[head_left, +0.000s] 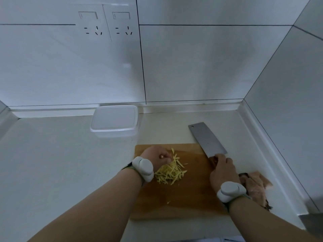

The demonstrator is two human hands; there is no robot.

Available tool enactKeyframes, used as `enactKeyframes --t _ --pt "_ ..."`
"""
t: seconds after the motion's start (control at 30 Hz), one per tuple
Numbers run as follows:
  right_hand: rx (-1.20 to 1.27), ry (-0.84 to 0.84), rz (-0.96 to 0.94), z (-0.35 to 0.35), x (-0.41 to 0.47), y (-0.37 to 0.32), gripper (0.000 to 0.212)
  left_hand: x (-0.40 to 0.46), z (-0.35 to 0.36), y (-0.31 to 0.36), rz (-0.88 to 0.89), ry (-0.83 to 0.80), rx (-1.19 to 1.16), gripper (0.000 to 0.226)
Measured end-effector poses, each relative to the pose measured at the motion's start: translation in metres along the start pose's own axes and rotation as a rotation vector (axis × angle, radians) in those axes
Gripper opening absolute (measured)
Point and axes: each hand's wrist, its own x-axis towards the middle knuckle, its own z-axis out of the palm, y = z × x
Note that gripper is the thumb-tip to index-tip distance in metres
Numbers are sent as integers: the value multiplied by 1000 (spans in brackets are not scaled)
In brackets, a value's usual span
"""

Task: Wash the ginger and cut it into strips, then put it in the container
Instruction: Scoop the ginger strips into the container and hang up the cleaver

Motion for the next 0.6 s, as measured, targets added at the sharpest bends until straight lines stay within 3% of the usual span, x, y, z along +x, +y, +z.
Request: enactKeyframes --t 0.13,0.23,0.33,0.4,0.5,0.6 --pt "4 22 -10 -4 -2 -6 35 -3 5 6 -12 187 -101 8" --pt "-5 50 -240 -9 -5 -25 16 -6 6 17 -73 271 -149 14" --pt "82 -75 -420 -12 -7 -50 28 -8 4 24 -78 244 -29 13" --pt "10 -143 -536 -12 -5 -58 38 -12 1 27 -108 206 61 19" --pt "-207 -232 -665 -14 -5 -64 28 -23 -1 32 -115 96 124 41" --pt "-238 -194 -749 -24 -5 -74 32 -30 -4 37 -167 139 96 45"
